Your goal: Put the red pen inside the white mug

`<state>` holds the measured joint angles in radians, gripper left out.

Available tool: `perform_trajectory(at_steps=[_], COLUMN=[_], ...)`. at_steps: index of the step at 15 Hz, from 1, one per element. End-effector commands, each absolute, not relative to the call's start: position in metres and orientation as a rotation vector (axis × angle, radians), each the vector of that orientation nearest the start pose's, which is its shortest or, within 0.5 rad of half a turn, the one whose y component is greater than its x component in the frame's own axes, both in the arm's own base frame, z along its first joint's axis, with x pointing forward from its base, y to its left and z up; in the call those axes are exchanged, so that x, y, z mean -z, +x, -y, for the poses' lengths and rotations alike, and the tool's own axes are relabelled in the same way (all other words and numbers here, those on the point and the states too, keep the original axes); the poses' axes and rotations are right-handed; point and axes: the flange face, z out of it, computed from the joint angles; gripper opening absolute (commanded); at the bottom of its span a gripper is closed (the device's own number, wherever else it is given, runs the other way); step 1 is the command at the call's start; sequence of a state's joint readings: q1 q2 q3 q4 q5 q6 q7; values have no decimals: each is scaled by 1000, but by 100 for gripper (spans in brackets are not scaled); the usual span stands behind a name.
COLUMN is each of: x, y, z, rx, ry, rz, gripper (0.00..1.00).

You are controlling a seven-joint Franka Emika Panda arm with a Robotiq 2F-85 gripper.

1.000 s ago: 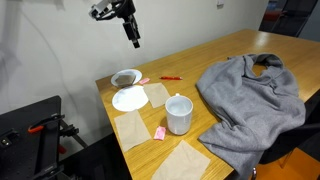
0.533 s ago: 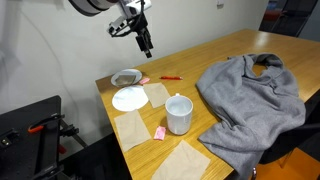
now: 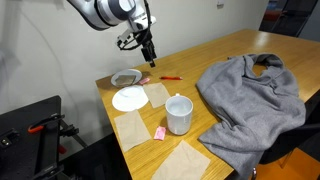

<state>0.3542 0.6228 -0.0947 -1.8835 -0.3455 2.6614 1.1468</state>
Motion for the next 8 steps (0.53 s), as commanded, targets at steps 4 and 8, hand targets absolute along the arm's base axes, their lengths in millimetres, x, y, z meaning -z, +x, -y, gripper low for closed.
perform_trajectory(at_steps=[4,8], x=[-191,-173], y=[625,641], z=[-180,-178], rx=[434,451], ry=[-3064,-3053], rz=[-897,-918], gripper=[100,100])
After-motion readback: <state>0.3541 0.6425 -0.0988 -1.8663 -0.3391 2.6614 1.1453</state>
